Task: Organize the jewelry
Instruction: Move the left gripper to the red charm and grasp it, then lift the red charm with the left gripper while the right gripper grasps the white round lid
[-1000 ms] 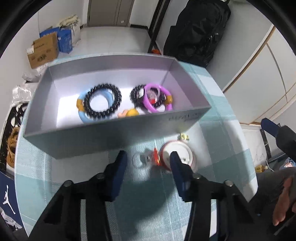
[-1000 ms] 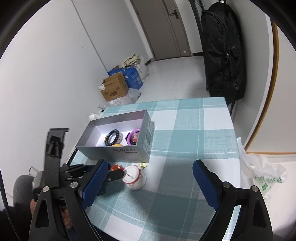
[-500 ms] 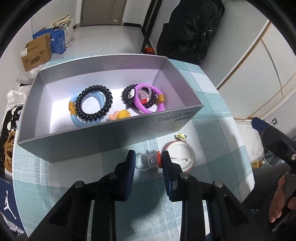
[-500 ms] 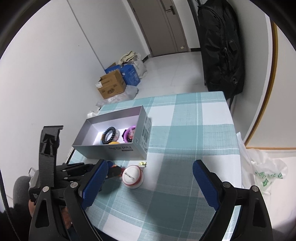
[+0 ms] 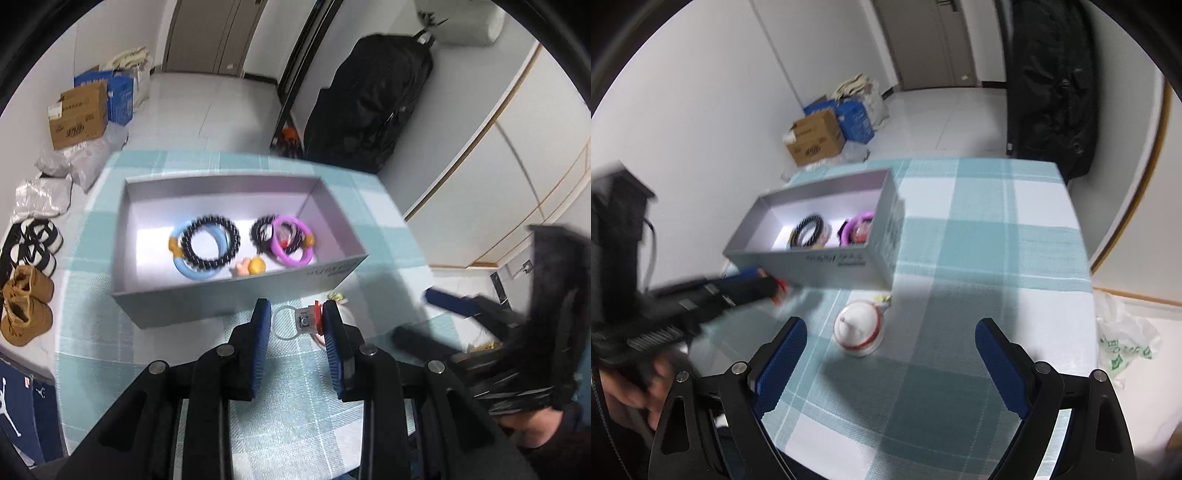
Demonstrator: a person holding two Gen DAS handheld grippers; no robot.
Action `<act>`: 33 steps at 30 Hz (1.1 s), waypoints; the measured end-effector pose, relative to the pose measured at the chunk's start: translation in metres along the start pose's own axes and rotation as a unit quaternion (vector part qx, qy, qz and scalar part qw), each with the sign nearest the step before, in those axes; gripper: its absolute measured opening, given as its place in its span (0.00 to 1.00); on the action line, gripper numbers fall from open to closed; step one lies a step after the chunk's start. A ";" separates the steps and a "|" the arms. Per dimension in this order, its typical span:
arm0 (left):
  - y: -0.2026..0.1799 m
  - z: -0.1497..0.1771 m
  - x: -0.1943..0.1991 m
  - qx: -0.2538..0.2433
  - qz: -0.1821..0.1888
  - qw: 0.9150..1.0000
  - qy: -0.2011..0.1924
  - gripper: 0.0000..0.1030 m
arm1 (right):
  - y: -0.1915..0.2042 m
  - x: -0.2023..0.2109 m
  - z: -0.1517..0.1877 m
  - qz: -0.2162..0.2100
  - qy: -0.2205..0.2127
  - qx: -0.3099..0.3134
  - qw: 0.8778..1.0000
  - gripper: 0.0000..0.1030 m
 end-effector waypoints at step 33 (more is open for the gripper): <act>0.058 -0.009 0.042 0.065 0.021 0.996 -0.059 0.22 | 0.045 -0.040 0.007 0.031 0.023 0.112 0.993 0.40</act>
Point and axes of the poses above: each gripper's, at about its wrist camera, not at the fingertips, and x roughly against the way its jaws point, y to its left, z to its underside, the point moved 7 cm from there along -x, roughly the way its jaws point, and after that the axes turned 11 degrees about z, right-handed, at the moved point
